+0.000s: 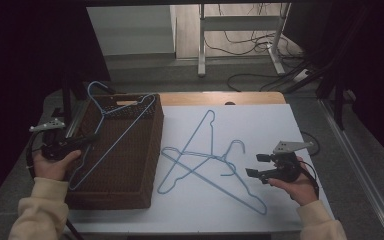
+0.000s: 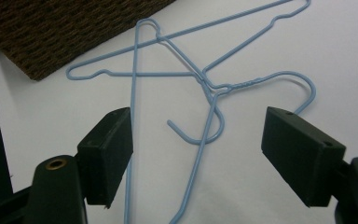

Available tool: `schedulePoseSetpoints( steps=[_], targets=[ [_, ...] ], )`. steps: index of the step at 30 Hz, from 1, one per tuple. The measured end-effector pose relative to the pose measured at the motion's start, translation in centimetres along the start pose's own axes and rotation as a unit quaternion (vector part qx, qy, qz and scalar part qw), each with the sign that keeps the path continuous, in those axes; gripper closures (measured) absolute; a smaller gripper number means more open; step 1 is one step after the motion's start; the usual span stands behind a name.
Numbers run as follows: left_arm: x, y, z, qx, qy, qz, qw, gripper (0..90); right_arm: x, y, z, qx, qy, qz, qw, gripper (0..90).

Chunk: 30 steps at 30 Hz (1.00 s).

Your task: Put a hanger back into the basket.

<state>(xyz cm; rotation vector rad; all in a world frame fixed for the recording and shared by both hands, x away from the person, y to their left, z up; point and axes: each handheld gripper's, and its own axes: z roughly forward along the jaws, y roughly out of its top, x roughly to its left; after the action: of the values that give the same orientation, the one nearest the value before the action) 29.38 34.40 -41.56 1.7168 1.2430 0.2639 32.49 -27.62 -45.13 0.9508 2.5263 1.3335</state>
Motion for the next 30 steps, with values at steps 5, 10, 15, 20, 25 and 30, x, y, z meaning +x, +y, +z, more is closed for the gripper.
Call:
schedulePoseSetpoints(
  steps=[5, 10, 15, 20, 25, 30],
  targets=[
    [0.8, -0.6, 0.8, 0.014, 0.006, -0.009, 0.9998, 86.2, 0.0, 0.0, 0.0, 0.001, 0.000, 0.000, 1.0000, 24.8],
    [1.5, -1.2, 1.6, 0.031, 0.017, -0.013, 0.9993, 86.1, 0.0, 0.0, 0.1, 0.002, 0.000, 0.000, 1.0000, 24.8],
    [2.2, -1.8, 2.4, 0.060, 0.076, -0.007, 0.9952, 63.9, 0.0, 0.0, 0.1, 0.002, 0.001, -0.001, 1.0000, 24.7],
    [0.4, -1.6, 1.4, 0.041, 0.080, 0.020, 0.9957, 43.7, -0.1, 0.0, 0.0, 0.001, 0.001, 0.002, 1.0000, 24.6],
    [-3.3, -1.5, 1.3, 0.029, 0.041, 0.064, 0.9967, 32.1, -0.1, 0.0, 0.2, 0.002, 0.002, 0.001, 1.0000, 24.4],
    [-5.9, -2.0, 2.1, 0.021, 0.002, 0.084, 0.9962, 26.9, -0.1, 0.0, 0.3, 0.003, 0.001, 0.001, 1.0000, 24.0]
  ],
)
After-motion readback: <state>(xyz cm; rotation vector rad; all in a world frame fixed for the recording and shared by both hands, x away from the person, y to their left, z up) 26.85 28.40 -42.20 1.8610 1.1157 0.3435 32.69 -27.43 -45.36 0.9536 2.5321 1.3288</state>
